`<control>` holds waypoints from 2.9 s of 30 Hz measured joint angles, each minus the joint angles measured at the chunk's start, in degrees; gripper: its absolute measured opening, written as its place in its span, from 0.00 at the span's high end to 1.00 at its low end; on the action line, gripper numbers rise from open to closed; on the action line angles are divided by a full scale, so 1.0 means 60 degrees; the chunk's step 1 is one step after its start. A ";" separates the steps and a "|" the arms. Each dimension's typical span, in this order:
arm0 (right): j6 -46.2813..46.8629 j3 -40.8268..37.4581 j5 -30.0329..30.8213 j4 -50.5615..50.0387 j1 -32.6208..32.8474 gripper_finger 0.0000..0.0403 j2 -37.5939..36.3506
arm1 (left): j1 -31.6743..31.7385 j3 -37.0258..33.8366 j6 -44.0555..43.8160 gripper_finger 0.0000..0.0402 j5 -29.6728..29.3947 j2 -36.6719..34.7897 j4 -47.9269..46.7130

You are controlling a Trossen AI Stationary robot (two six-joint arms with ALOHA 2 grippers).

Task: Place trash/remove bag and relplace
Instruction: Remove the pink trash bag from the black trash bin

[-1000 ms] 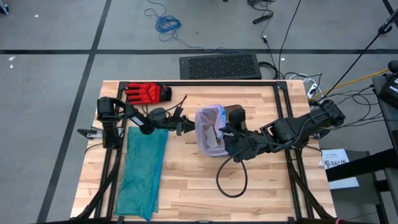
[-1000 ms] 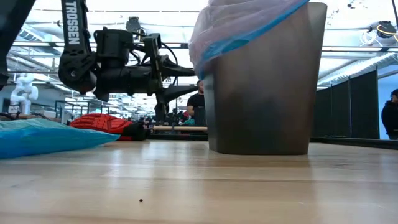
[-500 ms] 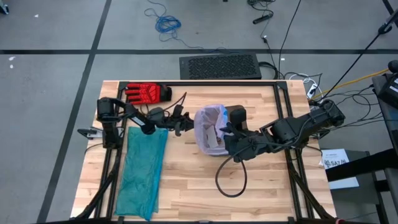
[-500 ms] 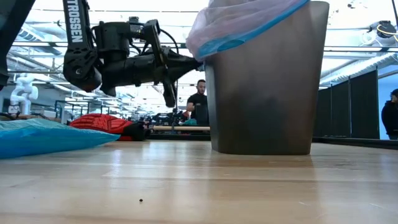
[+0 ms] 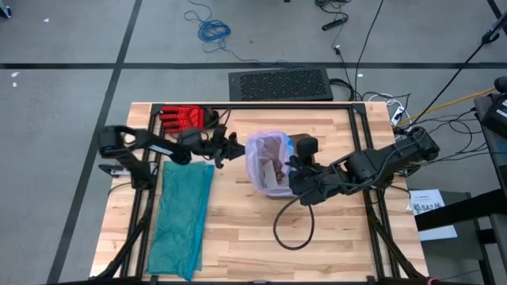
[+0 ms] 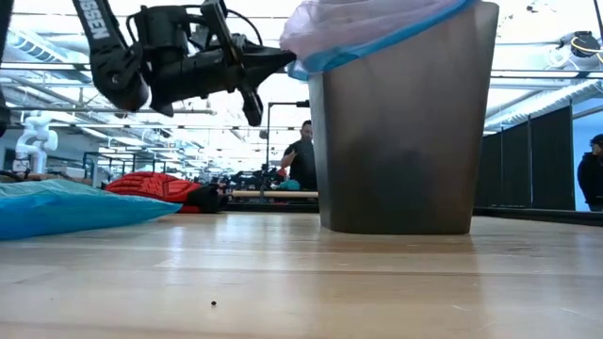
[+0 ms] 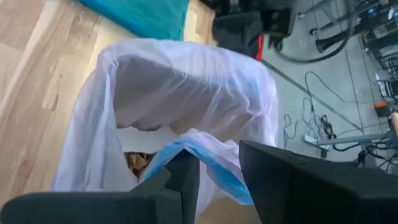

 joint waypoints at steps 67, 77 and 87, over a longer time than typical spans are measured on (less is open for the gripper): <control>0.2149 -0.0004 -0.1514 -0.1040 -0.1601 0.67 0.0131 | 0.1477 0.1861 0.2475 1.00 0.1154 -0.1212 -0.4172; 0.2506 0.0000 -0.1031 -0.0669 -0.1596 0.67 0.0127 | 0.1199 0.3041 0.4765 1.00 0.0189 -0.3015 -0.8437; 0.3978 0.0197 -0.1088 -0.0321 -0.1678 0.53 0.0127 | -0.0081 0.4007 0.6882 1.00 -0.2304 -0.3497 -1.1338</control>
